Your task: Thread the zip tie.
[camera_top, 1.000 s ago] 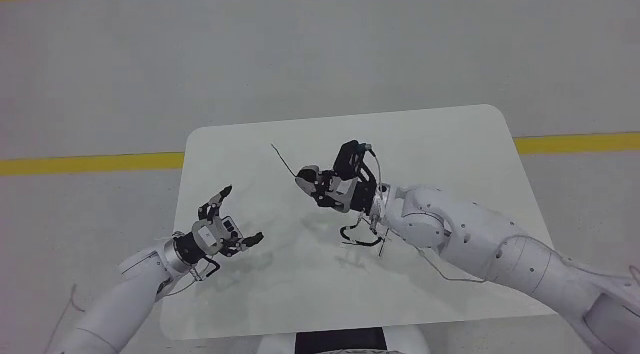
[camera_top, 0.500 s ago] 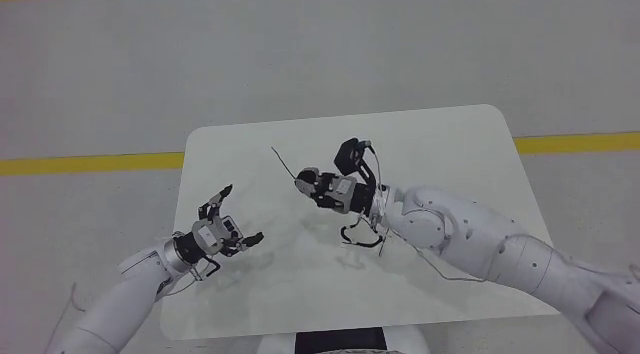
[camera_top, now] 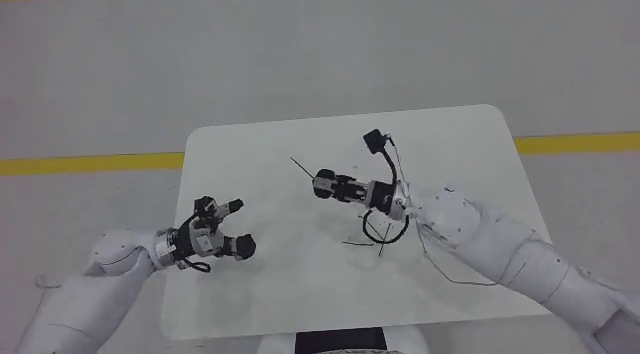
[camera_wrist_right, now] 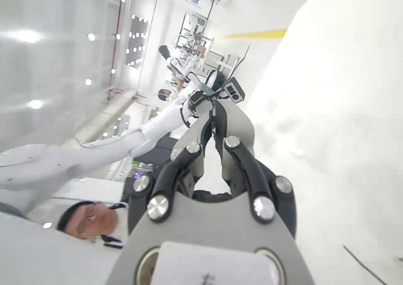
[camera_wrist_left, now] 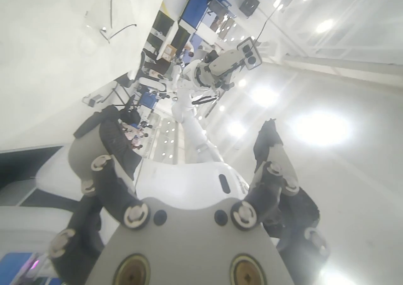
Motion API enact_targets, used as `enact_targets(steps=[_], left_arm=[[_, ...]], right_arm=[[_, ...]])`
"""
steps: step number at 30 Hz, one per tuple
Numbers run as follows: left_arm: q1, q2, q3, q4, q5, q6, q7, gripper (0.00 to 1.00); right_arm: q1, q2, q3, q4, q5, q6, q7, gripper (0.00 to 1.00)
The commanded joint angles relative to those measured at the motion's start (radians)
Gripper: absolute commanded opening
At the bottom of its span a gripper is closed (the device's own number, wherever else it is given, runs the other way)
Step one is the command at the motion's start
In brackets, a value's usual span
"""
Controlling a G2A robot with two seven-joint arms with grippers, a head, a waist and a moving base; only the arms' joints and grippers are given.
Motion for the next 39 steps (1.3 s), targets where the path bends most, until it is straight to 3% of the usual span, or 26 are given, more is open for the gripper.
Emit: enact_targets(steps=[1, 3, 10, 12, 14, 16, 17, 25, 29, 33, 39], left_arm=[[-0.001, 0.001, -0.003, 0.001, 0.039, -0.027, -0.013, 1.0], [-0.005, 0.002, -0.007, 0.02, 0.076, -0.036, 0.018, 1.0], [-0.005, 0.002, -0.007, 0.02, 0.076, -0.036, 0.018, 1.0], [-0.005, 0.002, -0.006, 0.019, 0.076, -0.038, 0.023, 1.0], [-0.002, -0.004, 0.001, 0.016, 0.039, -0.064, 0.02, 1.0], [-0.014, -0.007, 0.003, 0.026, 0.05, -0.127, -0.024, 1.0], [-0.018, -0.009, 0.005, 0.032, 0.052, -0.15, -0.043, 1.0], [-0.091, -0.032, 0.056, 0.115, 0.052, -0.304, -0.205, 1.0], [-0.129, -0.045, 0.087, 0.147, 0.054, -0.353, -0.217, 1.0], [-0.161, -0.055, 0.111, 0.169, 0.041, -0.386, -0.217, 1.0], [-0.215, -0.066, 0.136, 0.181, 0.039, -0.387, -0.217, 1.0]], right_arm=[[-0.021, -0.006, 0.018, 0.015, 0.087, 0.0, 0.071, 0.0], [-0.021, -0.008, 0.025, 0.022, 0.105, 0.0, 0.1, 0.0], [-0.021, -0.008, 0.025, 0.022, 0.105, 0.0, 0.1, 0.0], [-0.042, -0.012, 0.03, 0.014, 0.16, 0.0, 0.102, 0.0], [-0.054, -0.014, 0.038, 0.038, 0.194, 0.004, 0.14, 0.0], [-0.074, -0.021, 0.054, 0.044, 0.324, 0.0, 0.211, 0.0], [-0.075, -0.022, 0.06, 0.057, 0.338, 0.0, 0.244, 0.0], [-0.112, -0.06, 0.082, 0.141, 0.595, 0.009, 0.476, 0.0], [-0.108, -0.084, 0.068, 0.173, 0.658, 0.028, 0.547, 0.0], [-0.095, -0.108, 0.052, 0.205, 0.668, 0.035, 0.583, 0.0], [-0.07, -0.146, 0.019, 0.237, 0.618, 0.05, 0.602, 0.0]])
